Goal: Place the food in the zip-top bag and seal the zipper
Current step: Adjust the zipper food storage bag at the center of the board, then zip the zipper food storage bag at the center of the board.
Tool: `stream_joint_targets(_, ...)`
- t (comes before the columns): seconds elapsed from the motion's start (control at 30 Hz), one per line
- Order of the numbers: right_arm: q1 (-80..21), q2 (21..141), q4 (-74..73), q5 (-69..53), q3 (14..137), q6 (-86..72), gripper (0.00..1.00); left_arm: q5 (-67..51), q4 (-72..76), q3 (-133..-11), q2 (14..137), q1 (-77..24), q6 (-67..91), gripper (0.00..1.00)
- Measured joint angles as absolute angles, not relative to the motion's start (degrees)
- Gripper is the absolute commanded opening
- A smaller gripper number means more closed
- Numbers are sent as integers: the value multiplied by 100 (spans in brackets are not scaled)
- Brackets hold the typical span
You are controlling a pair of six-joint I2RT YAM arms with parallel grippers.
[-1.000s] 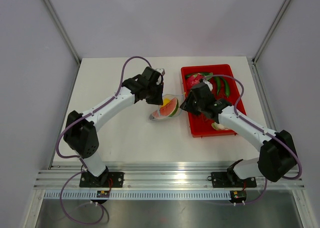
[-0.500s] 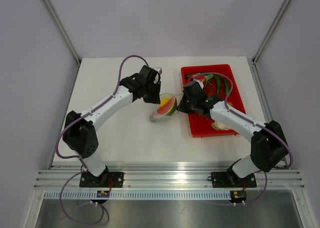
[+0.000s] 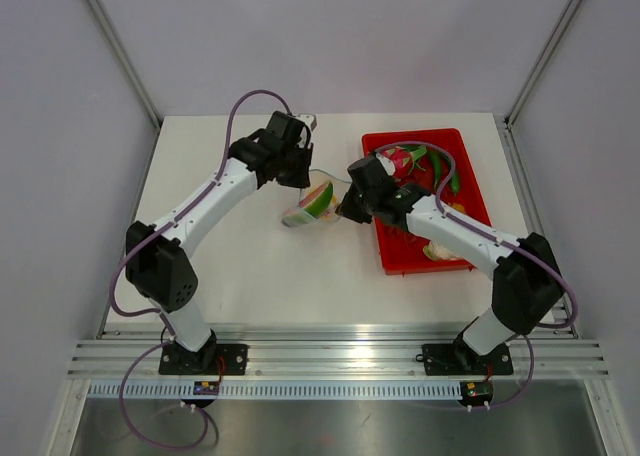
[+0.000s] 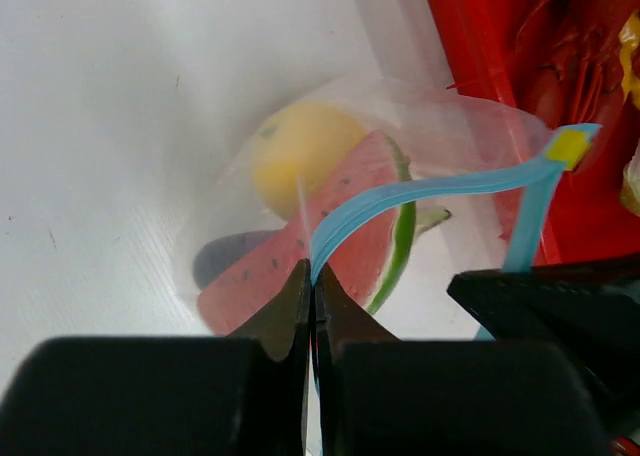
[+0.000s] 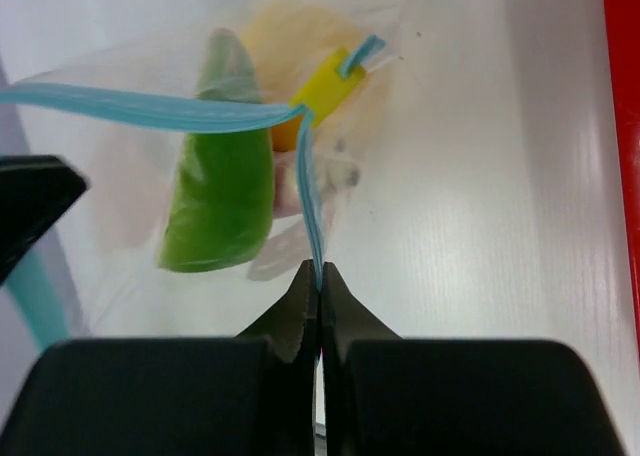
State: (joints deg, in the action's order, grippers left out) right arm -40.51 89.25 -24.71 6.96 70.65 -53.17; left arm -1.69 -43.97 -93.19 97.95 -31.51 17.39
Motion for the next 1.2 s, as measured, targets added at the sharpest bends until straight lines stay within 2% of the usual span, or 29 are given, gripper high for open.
stream_joint_targets(0.03,-4051,9059,-2467,694,7032,-5398,0,-176,-4410,-9319,9826,-3151,1710,11)
stream_joint_targets(0.07,-4051,9168,-2473,692,6991,-5478,0,-178,-4414,-9319,9843,-3151,1673,41)
stream_joint_targets(0.1,-4051,9216,-2469,690,6965,-5537,0,-180,-4418,-9319,9854,-3151,1614,55)
stream_joint_targets(0.13,-4051,9251,-2469,683,6938,-5612,0,-178,-4418,-9319,9854,-3151,1623,64)
stream_joint_targets(0.2,-4051,9266,-2440,672,6930,-5730,0,-174,-4410,-9319,9839,-3151,1592,77)
stream_joint_targets(0.33,-4051,9268,-2314,633,6967,-5839,0,-110,-4423,-9190,9701,-3151,1553,78)
stream_joint_targets(0.4,-4051,9271,-2283,633,7002,-5883,0,-8,-4456,-9019,9511,-3151,1527,85)
stream_joint_targets(0.47,-4051,9271,-2244,633,7019,-5920,0,161,-4486,-8792,9238,-3151,1546,85)
stream_joint_targets(0.5,-4051,9271,-2231,633,7026,-5931,0,235,-4521,-8696,9102,-3151,1577,88)
stream_joint_targets(0.63,-4051,9288,-2211,596,7076,-5983,0,534,-4552,-8088,8342,-3151,1940,73)
stream_joint_targets(0.73,-4051,9317,-2206,565,7107,-5990,0,545,-4377,-7553,7819,-3140,2204,68)
stream_joint_targets(0.87,-4051,9378,-2211,482,7124,-6003,0,427,-4132,-7061,7638,-3140,2318,67)
stream_joint_targets(0.97,-4051,9378,-2191,480,7124,-6010,0,266,-3972,-7035,7846,-3140,2303,58)
stream_joint_targets(1.07,-4051,9378,-2187,480,7124,-6027,0,62,-3824,-7035,8086,-3140,2320,36)
stream_joint_targets(1.1,-4051,9378,-2185,480,7124,-6027,0,-12,-3778,-7035,8169,-3140,2324,26)
stream_joint_targets(1.13,-4051,9378,-2185,480,7124,-6025,0,-82,-3743,-7035,8248,-3140,2333,3)
stream_joint_targets(1.17,-4051,9378,-2182,475,7124,-6023,0,-132,-3726,-7035,8315,-3140,2353,0)
stream_joint_targets(1.2,-4051,9376,-2171,456,7124,-5988,4,-161,-3730,-7039,8399,-3140,2320,0)
